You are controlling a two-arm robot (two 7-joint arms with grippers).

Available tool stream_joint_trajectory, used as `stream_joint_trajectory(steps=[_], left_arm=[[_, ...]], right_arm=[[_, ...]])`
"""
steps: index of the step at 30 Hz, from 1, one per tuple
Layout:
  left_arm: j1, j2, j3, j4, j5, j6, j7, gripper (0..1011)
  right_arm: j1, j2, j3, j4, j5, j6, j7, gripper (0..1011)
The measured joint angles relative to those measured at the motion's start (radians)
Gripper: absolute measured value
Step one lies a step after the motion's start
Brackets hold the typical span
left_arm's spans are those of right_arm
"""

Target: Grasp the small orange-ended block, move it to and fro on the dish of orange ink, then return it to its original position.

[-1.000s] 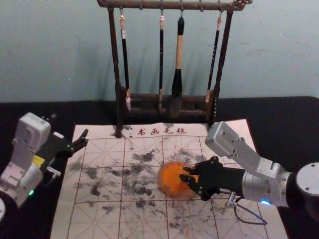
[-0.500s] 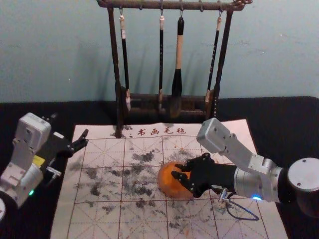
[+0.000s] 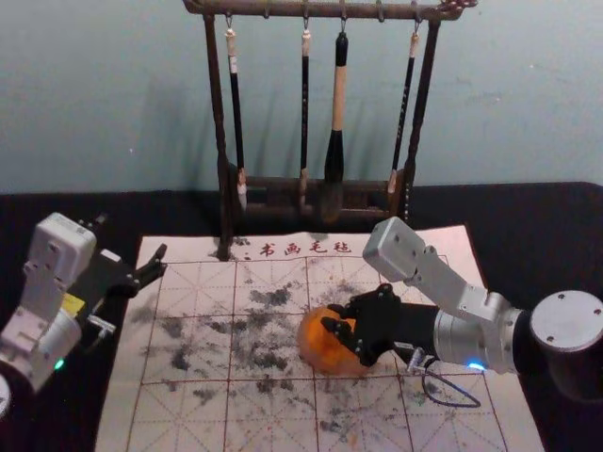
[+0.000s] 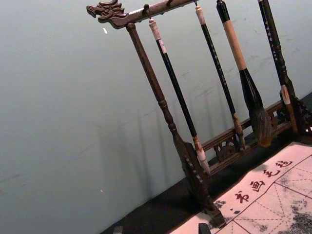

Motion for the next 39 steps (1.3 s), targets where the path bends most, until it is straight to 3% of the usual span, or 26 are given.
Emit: stream_joint_trajectory(steps=[17,39], left_arm=[[0.0,0.0,0.0,0.0,0.0,0.0,0.0,1001],[0.0,0.0,0.0,0.0,0.0,0.0,0.0,1001]], right_arm=[[0.003,0.012,0.027,0.004,-0.003,0.016,-0.016,81],[-0.062,0.072,0.057,-0.073,0.032,0.028,-0.002,81]])
